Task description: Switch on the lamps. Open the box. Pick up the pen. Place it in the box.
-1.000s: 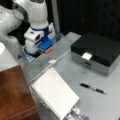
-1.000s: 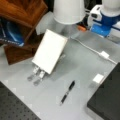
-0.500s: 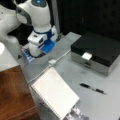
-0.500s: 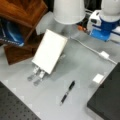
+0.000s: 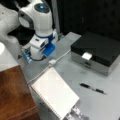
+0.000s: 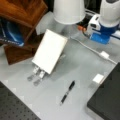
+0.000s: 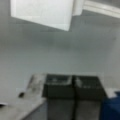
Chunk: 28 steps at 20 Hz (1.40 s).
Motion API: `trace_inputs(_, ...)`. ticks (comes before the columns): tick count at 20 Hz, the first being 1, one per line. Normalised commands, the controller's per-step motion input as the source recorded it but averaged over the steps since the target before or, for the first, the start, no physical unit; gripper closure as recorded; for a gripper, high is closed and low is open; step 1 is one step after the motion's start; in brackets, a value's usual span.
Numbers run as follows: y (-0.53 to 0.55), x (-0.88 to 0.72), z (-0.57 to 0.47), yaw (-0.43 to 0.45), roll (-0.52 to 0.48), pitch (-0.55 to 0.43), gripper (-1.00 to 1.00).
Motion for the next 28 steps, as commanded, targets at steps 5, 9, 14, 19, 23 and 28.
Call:
trace_inputs(5, -0.07, -0.38, -0.46, -0.042, 0.057, -0.350, 1.00)
trace_inputs(9, -0.08, -0.41, -0.34, -0.028, 0.048, -0.369, 1.00)
trace_inputs(14, -0.09, -0.46, -0.26, -0.018, 0.030, -0.367, 1.00)
trace_inputs(19, -0.11, -0.48, -0.30, -0.012, -0.004, -0.375, 1.00)
trace_inputs(23, -0.16, -0.51, -0.36, -0.035, -0.026, -0.365, 1.00)
trace_inputs(28, -0.13, -0.55, -0.36, -0.024, -0.023, -0.376, 1.00)
